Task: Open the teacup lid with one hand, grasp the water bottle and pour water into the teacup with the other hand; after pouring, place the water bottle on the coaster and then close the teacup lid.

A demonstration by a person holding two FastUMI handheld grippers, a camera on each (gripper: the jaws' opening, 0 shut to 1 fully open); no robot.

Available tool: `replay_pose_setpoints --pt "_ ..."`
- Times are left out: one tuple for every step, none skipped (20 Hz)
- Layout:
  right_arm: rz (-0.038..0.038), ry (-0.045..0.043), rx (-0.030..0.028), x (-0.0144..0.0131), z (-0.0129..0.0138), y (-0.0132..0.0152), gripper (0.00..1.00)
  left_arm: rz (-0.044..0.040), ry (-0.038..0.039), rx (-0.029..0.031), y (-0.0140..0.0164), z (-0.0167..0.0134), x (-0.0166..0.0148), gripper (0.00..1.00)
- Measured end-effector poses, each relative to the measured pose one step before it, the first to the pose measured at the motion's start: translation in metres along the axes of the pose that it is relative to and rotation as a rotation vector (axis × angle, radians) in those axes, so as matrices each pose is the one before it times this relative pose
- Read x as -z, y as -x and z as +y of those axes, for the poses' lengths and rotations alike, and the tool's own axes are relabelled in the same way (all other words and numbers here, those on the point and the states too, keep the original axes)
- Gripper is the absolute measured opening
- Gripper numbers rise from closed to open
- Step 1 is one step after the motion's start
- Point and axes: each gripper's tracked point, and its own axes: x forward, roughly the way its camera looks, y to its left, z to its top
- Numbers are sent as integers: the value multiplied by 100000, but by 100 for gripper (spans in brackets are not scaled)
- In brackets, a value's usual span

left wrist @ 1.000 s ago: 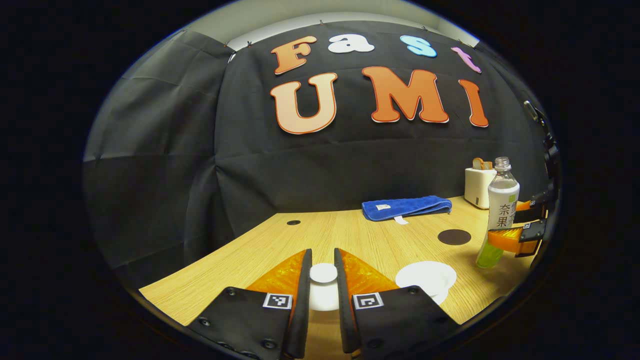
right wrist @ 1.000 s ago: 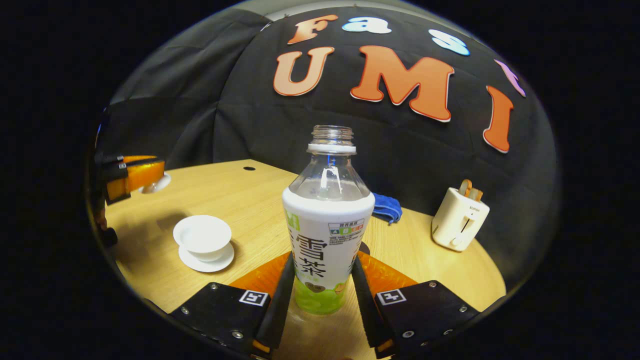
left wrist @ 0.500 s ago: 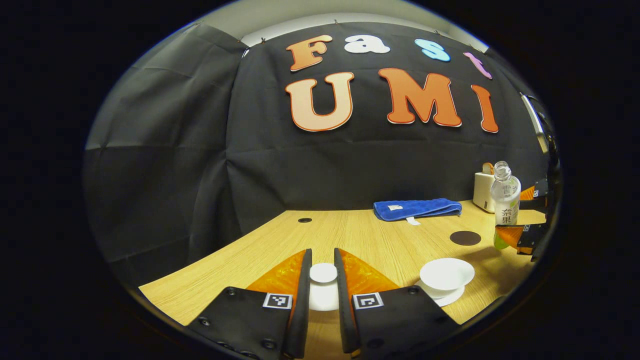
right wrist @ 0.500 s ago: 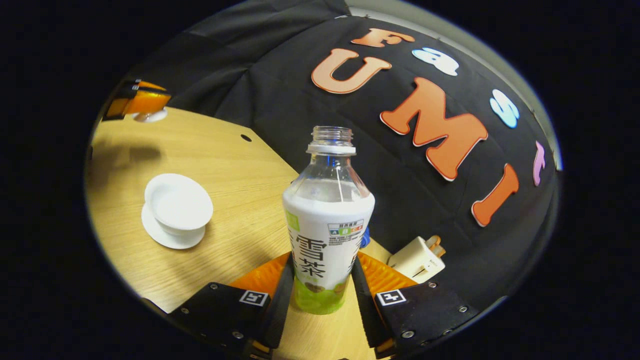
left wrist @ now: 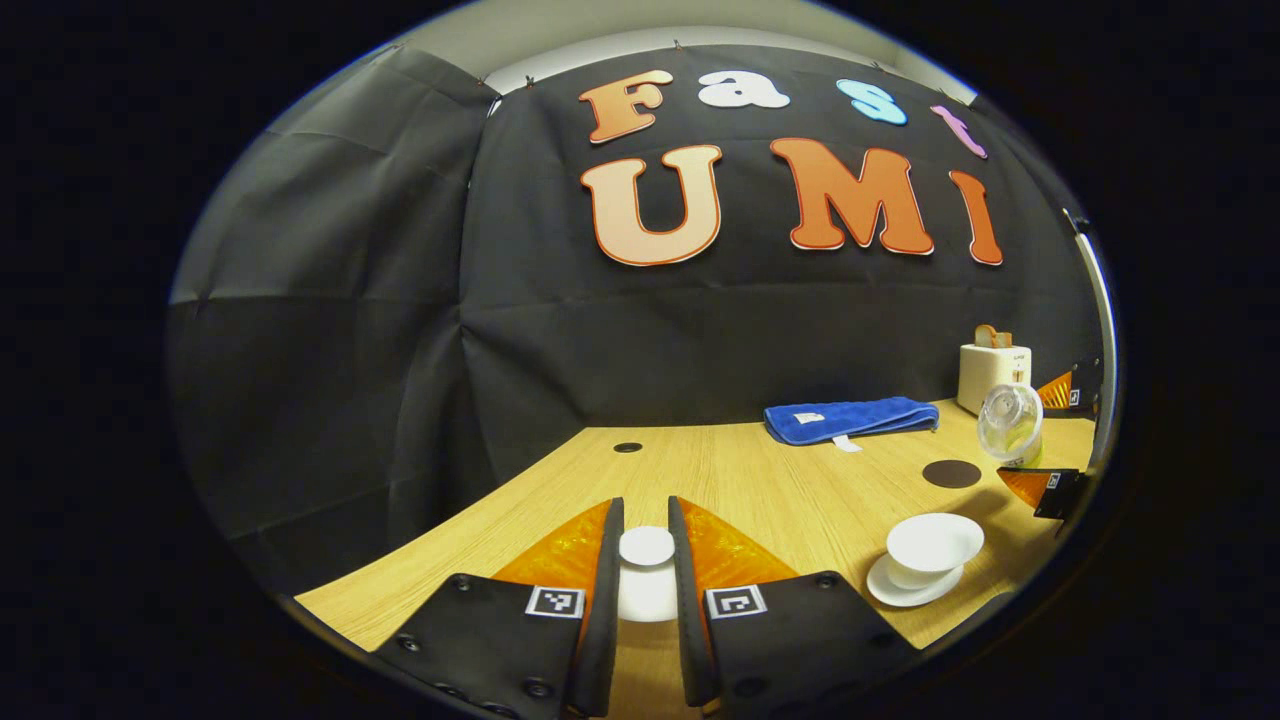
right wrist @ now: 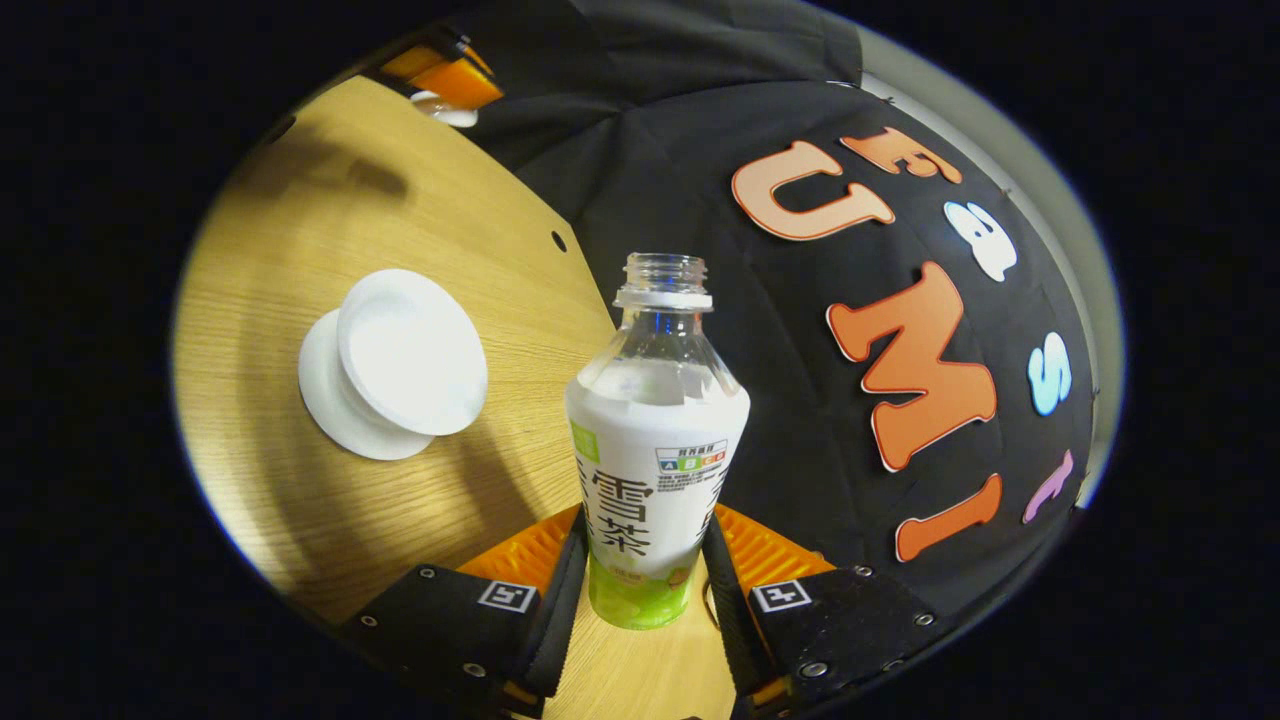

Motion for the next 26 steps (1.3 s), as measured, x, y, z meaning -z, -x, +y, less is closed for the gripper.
replay_pose_setpoints --pt "100 1564 63 -100 5 -106 64 132 136 67 -47 169 162 30" --pt "-205 1595 25 -287 36 -136 64 203 162 196 -59 265 1 30" --pt "-420 1772 242 -251 -83 -144 64 223 390 50 -150 446 43 30" --pt "-300 2157 491 -59 -156 -41 64 342 544 168 -168 246 70 30" --pt "-458 2377 547 -94 -211 -11 64 107 673 -14 -157 219 164 30" --pt "-399 2686 426 -10 -180 -81 64 156 405 164 -114 235 -98 30" --pt "-753 2432 754 -81 -277 67 64 -138 234 -206 -113 393 -34 30" --pt "-732 2378 708 -120 -193 124 64 -182 51 -201 -119 164 -93 30" --pt "-696 2597 820 -81 -285 119 64 -225 60 -235 -12 289 -102 30" --pt "-853 2995 946 -107 -323 27 64 -218 21 57 76 148 -9 30" --pt "-1050 3567 993 -163 -330 131 64 -316 93 -3 97 60 -162 30" --pt "-915 3944 1042 -173 -372 139 64 -190 31 144 -61 -42 -15 30" --pt "-1242 4284 1414 -121 -348 37 64 -381 31 85 88 75 -29 30" --pt "-546 4340 2448 55 -528 12 64 -134 228 258 25 -72 -121 30" --pt "-407 4099 2381 27 -395 76 64 -27 71 176 19 -21 -80 30" --pt "-616 3552 1966 -134 -272 -126 64 -4 -123 189 16 -118 83 30" --pt "-546 2103 1042 141 -124 -32 64 -47 -391 89 -33 -17 31 30" --pt "-396 1688 507 19 13 -263 64 -216 -508 -94 108 136 -66 30" --pt "-99 1555 1057 128 -204 2 63 -287 -367 -321 136 168 -146 30" --pt "-236 1873 1511 -49 -124 -68 64 -214 -190 -305 77 130 -156 30" --pt "-234 2366 1178 -5 -194 -13 67 -130 102 29 101 50 -38 30" --pt "-284 2236 1295 73 -240 -209 64 -48 59 -89 -48 44 9 30" --pt "-476 1955 952 55 -173 -50 64 -5 22 -74 79 126 10 30" --pt "-519 1771 475 57 -52 -28 64 21 283 -11 154 -17 26 30" --pt "-822 1447 1013 -57 -175 17 64 56 722 282 48 -67 -108 30" --pt "-681 1265 907 -18 -73 -58 67 186 249 146 -107 -54 44 30"
